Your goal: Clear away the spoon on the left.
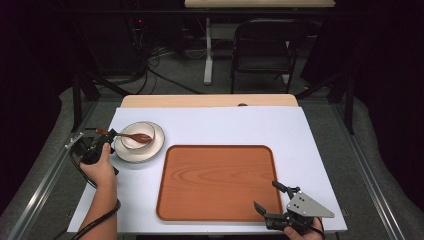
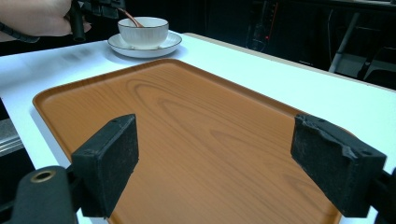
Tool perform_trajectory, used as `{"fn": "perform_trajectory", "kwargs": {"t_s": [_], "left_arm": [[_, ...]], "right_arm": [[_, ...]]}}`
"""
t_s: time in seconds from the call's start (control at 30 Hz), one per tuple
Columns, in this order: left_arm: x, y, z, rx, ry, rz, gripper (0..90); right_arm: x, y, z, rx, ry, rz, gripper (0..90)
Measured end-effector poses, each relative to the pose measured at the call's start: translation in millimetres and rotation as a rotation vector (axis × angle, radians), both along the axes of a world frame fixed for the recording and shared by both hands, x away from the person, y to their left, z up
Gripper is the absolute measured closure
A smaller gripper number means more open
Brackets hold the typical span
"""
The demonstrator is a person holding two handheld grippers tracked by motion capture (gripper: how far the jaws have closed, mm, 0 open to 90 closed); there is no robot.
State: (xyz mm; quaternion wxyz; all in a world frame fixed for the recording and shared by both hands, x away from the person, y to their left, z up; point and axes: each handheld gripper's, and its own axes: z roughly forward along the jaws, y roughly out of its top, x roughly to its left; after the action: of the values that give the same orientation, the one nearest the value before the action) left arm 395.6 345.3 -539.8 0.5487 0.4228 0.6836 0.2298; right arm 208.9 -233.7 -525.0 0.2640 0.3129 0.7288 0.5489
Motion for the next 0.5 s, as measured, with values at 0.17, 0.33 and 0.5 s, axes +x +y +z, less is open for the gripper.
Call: {"fn": "perform_trajectory", "kwargs": {"t_s": [0.17,0.33,0.5], "left_arm": [[1.8,-0.5,1.9,0.011,0.005,0.004,56.4],[0.8,-1.2,3.9,0.001,0.003,0.008,65.8],[1.0,1.0,6.1,-0.019,0.01,0.0,72.1]], "right_arm": [[-0.3,-1.1,0.5,0.009,-0.001,-0.002,14.8],[-0.4,-0.5,0.6,0.005,-0.004,0.001,14.9],[-0.6,0.0,0.5,0.004,0.0,0.002,14.9]]}}
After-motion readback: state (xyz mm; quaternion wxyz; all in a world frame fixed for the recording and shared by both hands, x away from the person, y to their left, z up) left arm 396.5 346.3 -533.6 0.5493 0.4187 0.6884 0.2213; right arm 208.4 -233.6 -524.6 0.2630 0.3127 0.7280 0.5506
